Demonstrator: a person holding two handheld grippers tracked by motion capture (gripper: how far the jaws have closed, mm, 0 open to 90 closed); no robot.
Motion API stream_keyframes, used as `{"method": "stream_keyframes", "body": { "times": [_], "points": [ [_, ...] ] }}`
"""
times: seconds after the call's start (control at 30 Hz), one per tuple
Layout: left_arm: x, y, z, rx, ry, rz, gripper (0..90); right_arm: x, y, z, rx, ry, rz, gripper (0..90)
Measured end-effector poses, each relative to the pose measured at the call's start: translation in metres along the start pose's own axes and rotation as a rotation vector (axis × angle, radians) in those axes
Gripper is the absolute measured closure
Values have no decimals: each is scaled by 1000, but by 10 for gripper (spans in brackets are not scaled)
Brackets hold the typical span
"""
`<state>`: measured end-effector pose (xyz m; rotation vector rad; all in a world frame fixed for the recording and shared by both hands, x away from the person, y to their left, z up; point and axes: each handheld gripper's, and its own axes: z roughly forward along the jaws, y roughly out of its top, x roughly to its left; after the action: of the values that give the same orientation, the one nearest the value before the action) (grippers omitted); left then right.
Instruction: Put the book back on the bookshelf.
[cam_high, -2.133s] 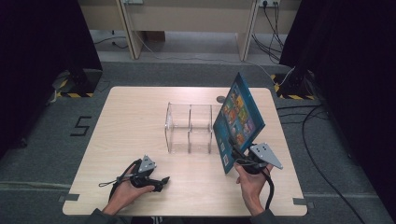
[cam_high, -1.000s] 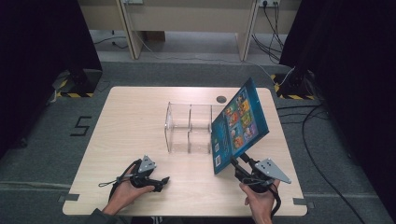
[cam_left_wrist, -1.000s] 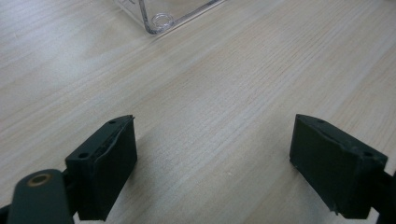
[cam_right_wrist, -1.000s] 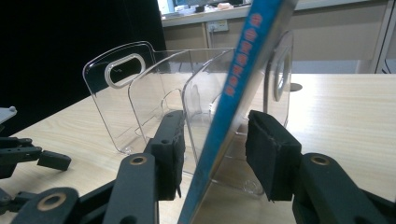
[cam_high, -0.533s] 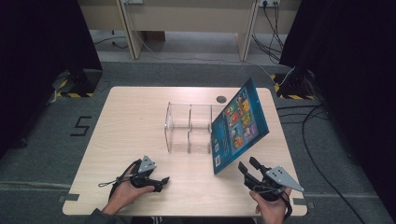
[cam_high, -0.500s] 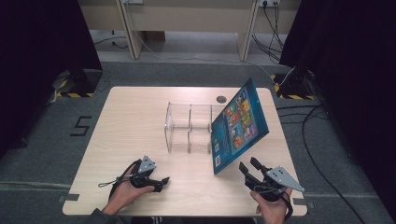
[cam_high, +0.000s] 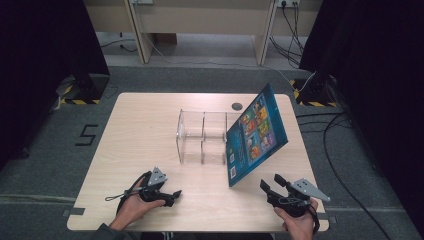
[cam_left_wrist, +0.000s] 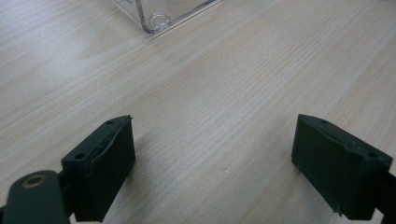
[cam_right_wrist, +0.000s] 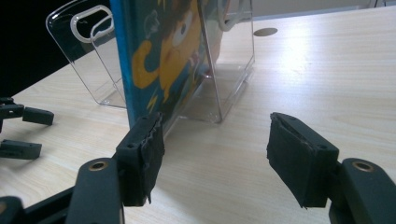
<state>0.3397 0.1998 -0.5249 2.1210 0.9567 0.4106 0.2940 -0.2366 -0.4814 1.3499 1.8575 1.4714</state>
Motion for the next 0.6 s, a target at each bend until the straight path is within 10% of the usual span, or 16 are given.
{"method": "stream_keyframes", "body": {
  "times": [0.6],
  "points": [
    [-1,-1,-1,3,0,2,116,-13,-10,-8,79,-11,-7,300]
  ]
}}
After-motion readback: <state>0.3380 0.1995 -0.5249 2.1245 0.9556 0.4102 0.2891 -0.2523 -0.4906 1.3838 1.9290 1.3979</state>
